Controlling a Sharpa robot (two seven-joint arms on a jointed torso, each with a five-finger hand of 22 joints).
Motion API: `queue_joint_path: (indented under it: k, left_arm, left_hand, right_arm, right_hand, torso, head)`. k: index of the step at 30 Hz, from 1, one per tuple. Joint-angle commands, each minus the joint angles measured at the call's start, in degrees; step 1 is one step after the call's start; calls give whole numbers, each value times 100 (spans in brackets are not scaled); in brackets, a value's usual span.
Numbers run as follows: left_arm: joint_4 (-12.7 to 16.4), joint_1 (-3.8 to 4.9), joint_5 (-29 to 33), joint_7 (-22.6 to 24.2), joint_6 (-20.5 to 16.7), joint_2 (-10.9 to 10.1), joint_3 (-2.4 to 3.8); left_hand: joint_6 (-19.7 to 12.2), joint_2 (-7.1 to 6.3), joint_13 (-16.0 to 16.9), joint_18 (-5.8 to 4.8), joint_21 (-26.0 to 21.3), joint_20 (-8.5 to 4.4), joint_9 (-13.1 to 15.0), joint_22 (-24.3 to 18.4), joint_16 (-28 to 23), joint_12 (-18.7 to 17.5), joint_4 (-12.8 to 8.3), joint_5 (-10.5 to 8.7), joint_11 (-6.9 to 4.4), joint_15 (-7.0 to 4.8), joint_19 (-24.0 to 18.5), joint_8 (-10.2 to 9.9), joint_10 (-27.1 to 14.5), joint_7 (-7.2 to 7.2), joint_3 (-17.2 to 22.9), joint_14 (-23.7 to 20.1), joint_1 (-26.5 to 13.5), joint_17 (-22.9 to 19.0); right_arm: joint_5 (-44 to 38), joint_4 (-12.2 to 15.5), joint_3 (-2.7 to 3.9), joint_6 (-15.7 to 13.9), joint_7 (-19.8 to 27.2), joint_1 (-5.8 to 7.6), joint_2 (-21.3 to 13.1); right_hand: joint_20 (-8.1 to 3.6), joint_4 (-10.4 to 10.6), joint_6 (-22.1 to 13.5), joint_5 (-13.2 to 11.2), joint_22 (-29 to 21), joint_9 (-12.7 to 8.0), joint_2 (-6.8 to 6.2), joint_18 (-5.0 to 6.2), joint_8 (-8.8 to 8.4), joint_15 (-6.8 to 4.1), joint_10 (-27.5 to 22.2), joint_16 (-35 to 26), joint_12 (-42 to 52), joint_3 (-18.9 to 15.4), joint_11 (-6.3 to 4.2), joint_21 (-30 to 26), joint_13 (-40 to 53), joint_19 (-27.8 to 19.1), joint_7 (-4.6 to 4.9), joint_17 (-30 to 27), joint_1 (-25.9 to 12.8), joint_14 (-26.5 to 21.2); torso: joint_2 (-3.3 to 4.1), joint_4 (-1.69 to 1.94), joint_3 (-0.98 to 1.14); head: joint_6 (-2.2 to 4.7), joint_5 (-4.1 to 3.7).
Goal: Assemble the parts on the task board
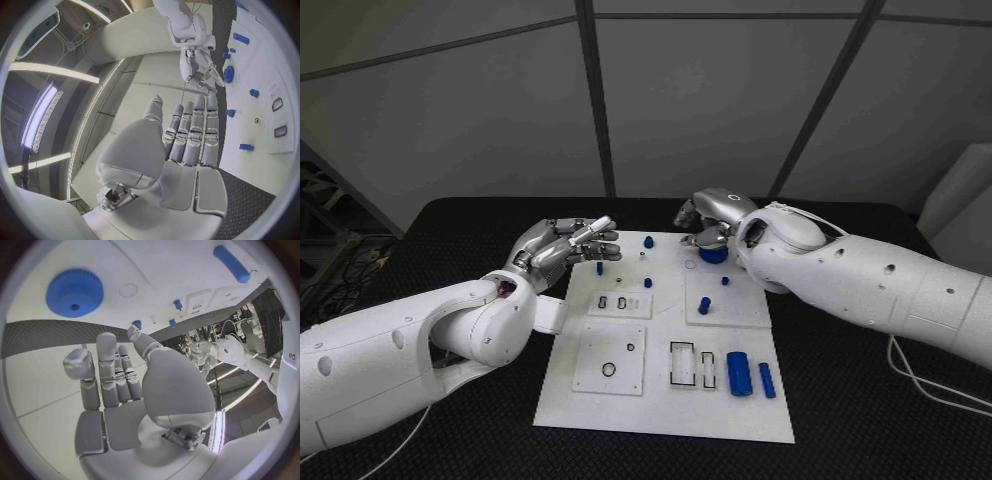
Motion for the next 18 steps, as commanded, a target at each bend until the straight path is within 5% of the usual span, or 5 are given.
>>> queue_joint_path:
  k: [1, 7, 9, 16, 18]
  left_arm:
    - [-7, 9, 14, 15, 97, -8, 6]
    - [-54, 5, 18, 18, 106, -10, 4]
    - [-67, 2, 19, 16, 120, -4, 4]
    - [-100, -10, 19, -11, 166, 4, 3]
    - [-112, -14, 19, -21, 173, 7, 3]
  left_hand:
    - [5, 31, -6, -28, 26, 4, -3, -8, -14, -29, -2, -29, 29, 12, 35, -28, 27, 21, -34, 39, -37, 10]
    - [6, 33, -6, -28, 26, 4, -3, -9, -14, -31, -4, -30, 29, 12, 35, -29, 28, 20, -35, 39, -36, 10]
    - [9, 43, -5, -27, 27, 4, -3, -10, -16, -35, -13, -27, 27, 12, 35, -33, 30, 15, -34, 41, -27, 12]
    - [14, 65, -4, -27, 27, 3, -4, -13, -21, -46, -31, -16, 23, 10, 35, -42, 35, 10, -30, 42, -8, 14]
    - [16, 72, -4, -27, 27, 3, -4, -14, -23, -51, -41, -9, 22, 10, 35, -46, 36, 9, -30, 41, 1, 15]
  right_arm:
    - [461, 314, 8, 97, -371, 15, -315]
    - [615, 656, 9, 460, -766, 18, -742]
    - [599, 704, 8, 521, -900, 17, -801]
    - [579, 640, 7, 651, -1248, 17, -810]
    - [654, 565, 7, 644, -1298, 17, -764]
  right_hand:
    - [-174, 172, 150, 19, 941, 36, -34, -203, 54, -192, 957, 826, 412, -20, -269, 537, 246, 564, -180, 1114, -219, 323]
    - [-423, 522, 172, 26, 1998, 100, -348, -414, -19, -404, 1788, 1809, 1167, -224, -491, 1124, 986, 1142, -359, 2445, -459, 552]
    - [-459, 742, 153, 49, 2240, 154, -454, -461, -63, -431, 1673, 2172, 2114, -303, -514, 1255, 2090, 1261, -399, 2935, -459, 575]
    - [-394, 1446, -336, -25, 2656, 195, -658, -544, -116, -351, 1542, 2723, 4221, -586, -422, 1461, 4472, 1465, -294, 3798, -506, 625]
    - [-324, 1878, -671, -18, 2737, 163, -752, -560, -39, -284, 1489, 2830, 4766, -793, -355, 1499, 5123, 1505, -219, 3974, -238, 633]
  torso:
    - [-14, -55, 37]
    - [-14, -81, 54]
    - [-11, -68, 51]
    - [-4, -72, 53]
    - [-5, -77, 48]
  head:
    - [18, -13]
    - [23, -57]
    - [21, -81]
    - [-1, -98]
    - [0, -102]
